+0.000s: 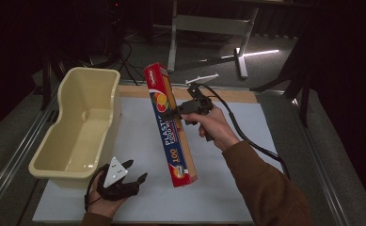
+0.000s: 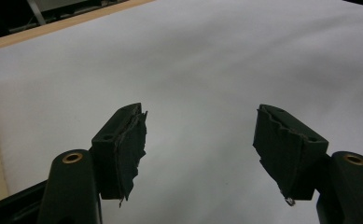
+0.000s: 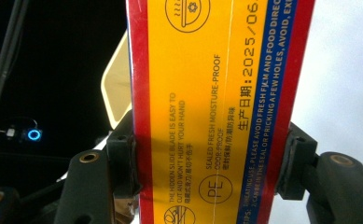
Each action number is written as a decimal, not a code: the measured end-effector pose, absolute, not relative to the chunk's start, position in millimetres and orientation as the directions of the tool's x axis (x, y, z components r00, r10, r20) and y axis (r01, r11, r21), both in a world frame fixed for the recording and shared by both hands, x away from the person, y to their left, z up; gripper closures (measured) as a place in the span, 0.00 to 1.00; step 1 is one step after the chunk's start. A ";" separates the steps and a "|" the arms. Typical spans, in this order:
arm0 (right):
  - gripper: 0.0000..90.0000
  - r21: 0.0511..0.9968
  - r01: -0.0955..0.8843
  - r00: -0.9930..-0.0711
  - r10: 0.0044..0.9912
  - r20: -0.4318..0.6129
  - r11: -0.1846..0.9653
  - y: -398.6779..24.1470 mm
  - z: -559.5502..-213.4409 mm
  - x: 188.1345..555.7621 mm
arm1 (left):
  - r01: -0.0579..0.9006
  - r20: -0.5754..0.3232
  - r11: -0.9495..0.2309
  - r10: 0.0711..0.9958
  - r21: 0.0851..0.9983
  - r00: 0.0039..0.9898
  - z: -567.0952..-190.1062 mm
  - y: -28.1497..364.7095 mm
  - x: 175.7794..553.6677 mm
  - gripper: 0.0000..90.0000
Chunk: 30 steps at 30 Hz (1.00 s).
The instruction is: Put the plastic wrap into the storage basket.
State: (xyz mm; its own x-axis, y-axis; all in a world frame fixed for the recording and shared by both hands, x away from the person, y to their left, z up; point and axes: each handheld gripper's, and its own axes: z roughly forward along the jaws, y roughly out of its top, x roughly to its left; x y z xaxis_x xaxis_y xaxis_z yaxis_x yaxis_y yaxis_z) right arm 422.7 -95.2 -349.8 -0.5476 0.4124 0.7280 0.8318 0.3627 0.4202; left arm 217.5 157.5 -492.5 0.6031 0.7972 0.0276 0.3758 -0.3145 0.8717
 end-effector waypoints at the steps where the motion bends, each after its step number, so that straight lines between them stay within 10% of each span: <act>1: 0.43 0.421 0.833 -0.546 0.409 0.731 0.360 -94.1 -348.6 422.7 | 0.374 0.029 -0.315 0.797 0.872 0.603 -492.4 157.6 217.5 0.37; 30: 0.43 0.380 0.907 -0.420 0.326 0.847 0.183 -60.4 -327.9 437.9 | 0.365 0.026 -0.304 0.798 0.880 0.602 -491.3 158.4 216.8 0.36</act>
